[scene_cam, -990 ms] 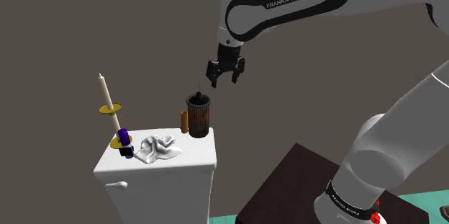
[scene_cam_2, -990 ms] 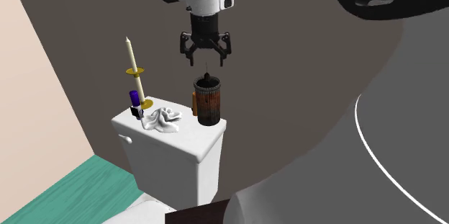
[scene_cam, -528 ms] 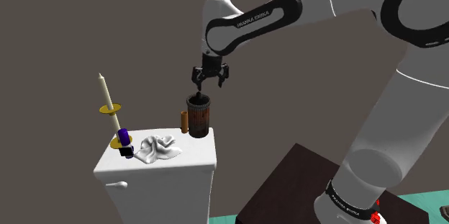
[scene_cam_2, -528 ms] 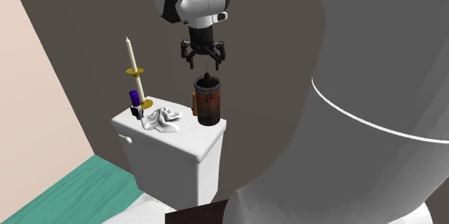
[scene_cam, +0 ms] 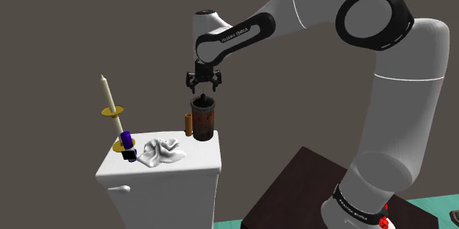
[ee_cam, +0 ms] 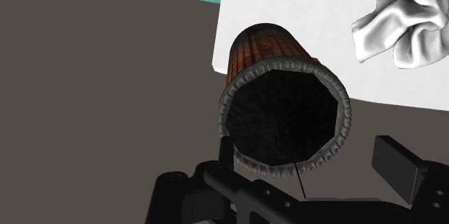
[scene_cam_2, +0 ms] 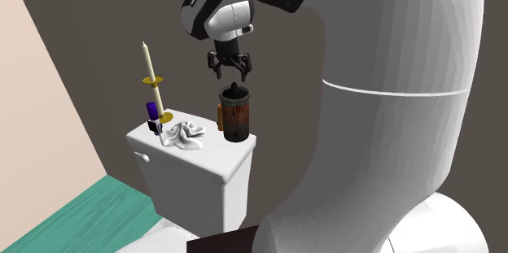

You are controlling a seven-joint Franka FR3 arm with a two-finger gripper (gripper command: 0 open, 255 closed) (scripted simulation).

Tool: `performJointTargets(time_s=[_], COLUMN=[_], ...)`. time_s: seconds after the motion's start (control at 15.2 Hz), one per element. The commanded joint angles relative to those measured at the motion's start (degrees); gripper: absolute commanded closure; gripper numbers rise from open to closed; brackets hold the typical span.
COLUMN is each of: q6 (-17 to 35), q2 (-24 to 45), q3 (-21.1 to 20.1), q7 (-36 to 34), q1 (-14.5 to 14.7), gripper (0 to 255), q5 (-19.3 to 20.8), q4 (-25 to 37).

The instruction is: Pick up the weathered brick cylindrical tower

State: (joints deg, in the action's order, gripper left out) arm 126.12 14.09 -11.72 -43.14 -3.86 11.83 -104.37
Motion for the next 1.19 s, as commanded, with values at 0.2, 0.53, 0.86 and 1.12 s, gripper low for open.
performJointTargets(time_s=[0.2,0.53,0.86,1.12], q6=[3.43,4.47,4.48,4.45], q2=[1.99,2.47,2.53,2.51], q3=[0.39,0.49,0.49,0.48], q7=[-1.09,-1.35,-1.38,-1.36], q1=[0.1,0.13,0.15,0.14], gripper=[0,255,255,255], q5=[1.01,1.28,1.3,1.28], q4=[-1.46,-2.05,-2.0,-1.99])
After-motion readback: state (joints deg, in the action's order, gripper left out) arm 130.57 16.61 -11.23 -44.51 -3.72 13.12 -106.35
